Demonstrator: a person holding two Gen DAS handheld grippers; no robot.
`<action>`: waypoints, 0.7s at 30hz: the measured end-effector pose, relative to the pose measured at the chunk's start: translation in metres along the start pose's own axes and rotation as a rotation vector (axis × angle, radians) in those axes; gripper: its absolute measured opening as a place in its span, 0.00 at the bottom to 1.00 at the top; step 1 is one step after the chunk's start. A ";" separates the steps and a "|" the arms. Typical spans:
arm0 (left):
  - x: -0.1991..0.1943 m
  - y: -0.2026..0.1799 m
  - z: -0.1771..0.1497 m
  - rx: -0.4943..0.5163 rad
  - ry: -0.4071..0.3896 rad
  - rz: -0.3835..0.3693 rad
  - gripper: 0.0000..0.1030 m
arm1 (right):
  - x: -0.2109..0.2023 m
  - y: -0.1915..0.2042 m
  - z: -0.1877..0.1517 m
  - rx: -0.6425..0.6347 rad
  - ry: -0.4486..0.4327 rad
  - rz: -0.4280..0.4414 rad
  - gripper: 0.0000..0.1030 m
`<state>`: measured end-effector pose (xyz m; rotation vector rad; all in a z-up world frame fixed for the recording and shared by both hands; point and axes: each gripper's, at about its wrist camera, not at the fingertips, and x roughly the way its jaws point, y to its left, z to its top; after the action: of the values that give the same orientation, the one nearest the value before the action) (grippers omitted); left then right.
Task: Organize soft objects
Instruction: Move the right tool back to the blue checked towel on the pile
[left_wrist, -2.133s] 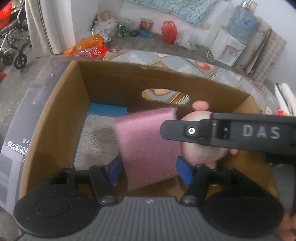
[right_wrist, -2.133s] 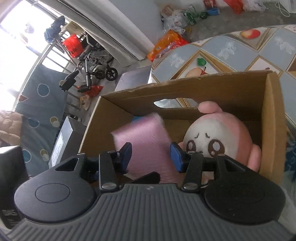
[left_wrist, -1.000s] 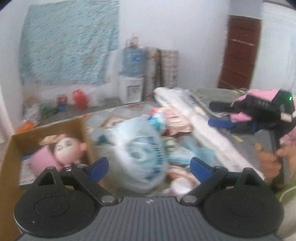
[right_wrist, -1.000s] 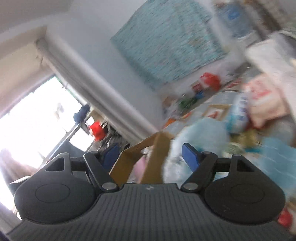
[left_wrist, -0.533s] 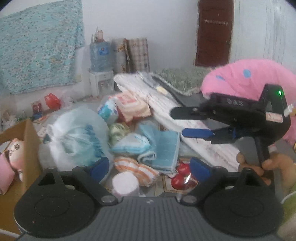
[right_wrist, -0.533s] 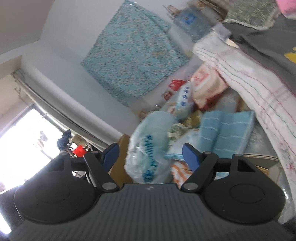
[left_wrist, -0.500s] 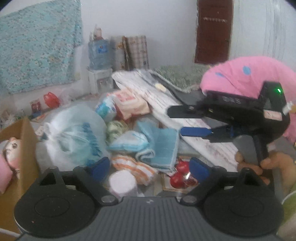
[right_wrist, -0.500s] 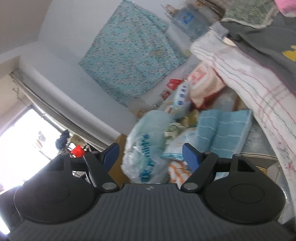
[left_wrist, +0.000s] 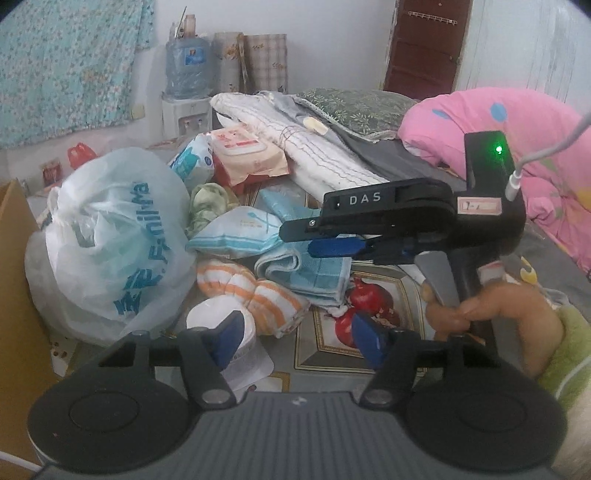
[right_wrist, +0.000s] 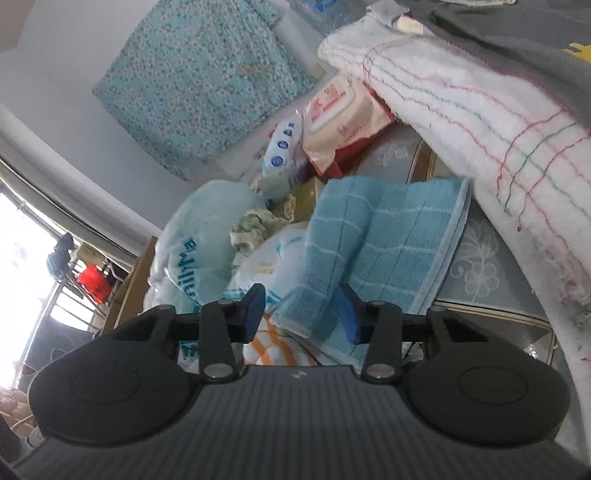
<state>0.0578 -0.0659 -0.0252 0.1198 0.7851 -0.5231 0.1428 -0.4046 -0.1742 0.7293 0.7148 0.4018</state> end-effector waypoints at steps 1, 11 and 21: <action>-0.001 0.000 0.000 -0.002 -0.001 -0.003 0.64 | 0.002 -0.002 0.000 0.006 0.004 0.006 0.37; -0.001 0.009 -0.001 -0.022 -0.003 -0.029 0.64 | -0.013 -0.023 -0.010 0.144 -0.033 0.085 0.15; 0.001 0.004 -0.002 -0.009 -0.002 -0.053 0.64 | -0.036 -0.040 -0.018 0.223 -0.099 0.079 0.10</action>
<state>0.0590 -0.0623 -0.0275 0.0902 0.7902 -0.5699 0.1089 -0.4435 -0.1962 0.9836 0.6449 0.3591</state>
